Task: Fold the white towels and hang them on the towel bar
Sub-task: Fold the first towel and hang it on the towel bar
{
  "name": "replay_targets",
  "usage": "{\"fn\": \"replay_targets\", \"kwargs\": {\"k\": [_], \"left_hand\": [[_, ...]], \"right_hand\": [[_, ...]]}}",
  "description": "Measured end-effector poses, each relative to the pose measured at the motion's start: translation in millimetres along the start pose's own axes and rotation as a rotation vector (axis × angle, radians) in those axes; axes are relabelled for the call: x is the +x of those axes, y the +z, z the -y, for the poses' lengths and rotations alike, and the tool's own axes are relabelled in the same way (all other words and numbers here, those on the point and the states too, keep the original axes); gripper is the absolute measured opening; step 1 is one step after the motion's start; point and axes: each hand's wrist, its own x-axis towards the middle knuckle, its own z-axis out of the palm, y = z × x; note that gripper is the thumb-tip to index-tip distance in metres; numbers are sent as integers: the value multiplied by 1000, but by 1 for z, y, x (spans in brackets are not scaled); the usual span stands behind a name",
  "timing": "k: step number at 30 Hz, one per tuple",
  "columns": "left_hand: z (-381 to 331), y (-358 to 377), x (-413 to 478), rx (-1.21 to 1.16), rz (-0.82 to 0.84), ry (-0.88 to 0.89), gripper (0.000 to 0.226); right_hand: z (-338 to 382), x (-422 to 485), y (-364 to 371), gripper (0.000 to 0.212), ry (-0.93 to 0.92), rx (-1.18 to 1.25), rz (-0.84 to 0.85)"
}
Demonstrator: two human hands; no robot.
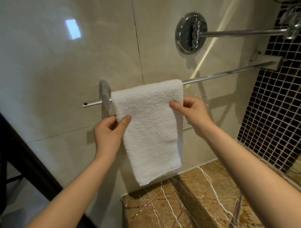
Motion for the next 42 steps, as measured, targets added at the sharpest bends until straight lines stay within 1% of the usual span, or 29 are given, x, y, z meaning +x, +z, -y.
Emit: {"fn": "replay_targets", "kwargs": {"k": [2, 3, 5, 7, 9, 11, 14, 17, 21, 24, 26, 28, 30, 33, 35, 38, 42], "left_hand": [[2, 1, -5, -21, -5, 16, 10], [2, 2, -7, -50, -6, 11, 9], [7, 1, -11, -153, -20, -29, 33], [12, -2, -14, -225, 16, -78, 42], [20, -6, -19, -193, 121, -120, 39], [28, -7, -22, -121, 195, -135, 30], [35, -7, -25, -75, 187, -149, 18], [39, -7, -24, -64, 131, -140, 13], [44, -6, -23, -84, 84, -130, 13], [48, -5, -26, -126, 94, -149, 13], [52, -6, -28, -153, 144, -195, 12], [56, -8, -34, -153, 222, -250, 26], [62, -8, -42, -118, 274, -300, 31], [73, -7, -55, -58, 306, -344, 25], [80, -6, -61, -18, 301, -345, 22], [85, -4, -65, -2, 273, -352, 19], [88, -3, -62, 9, 258, -354, 21]], "right_hand": [[-3, -4, 0, 4, 20, 44, -7], [-5, -7, -1, 5, 22, 61, -3], [-9, -11, -3, 12, 9, 81, 10], [-13, -15, -7, 19, 10, 94, 29], [-19, -19, -10, 22, 29, 87, 56], [-24, -23, -12, 21, 54, 44, 95], [-33, -28, -12, 17, 90, -37, 134], [-40, -29, -11, 15, 78, -57, 96], [-44, -28, -10, 14, 71, -67, 56], [-46, -33, -10, 16, 78, -22, 53], [-47, -36, -11, 15, 90, 2, 64], [-50, -40, -11, 15, 107, -30, 101], [-55, -44, -11, 16, 146, -70, 158], [-67, -52, -11, 19, 192, -151, 250], [-77, -58, -12, 17, 206, -193, 276], [-86, -63, -14, 13, 227, -212, 248], [-89, -62, -14, 15, 232, -256, 224]]}}
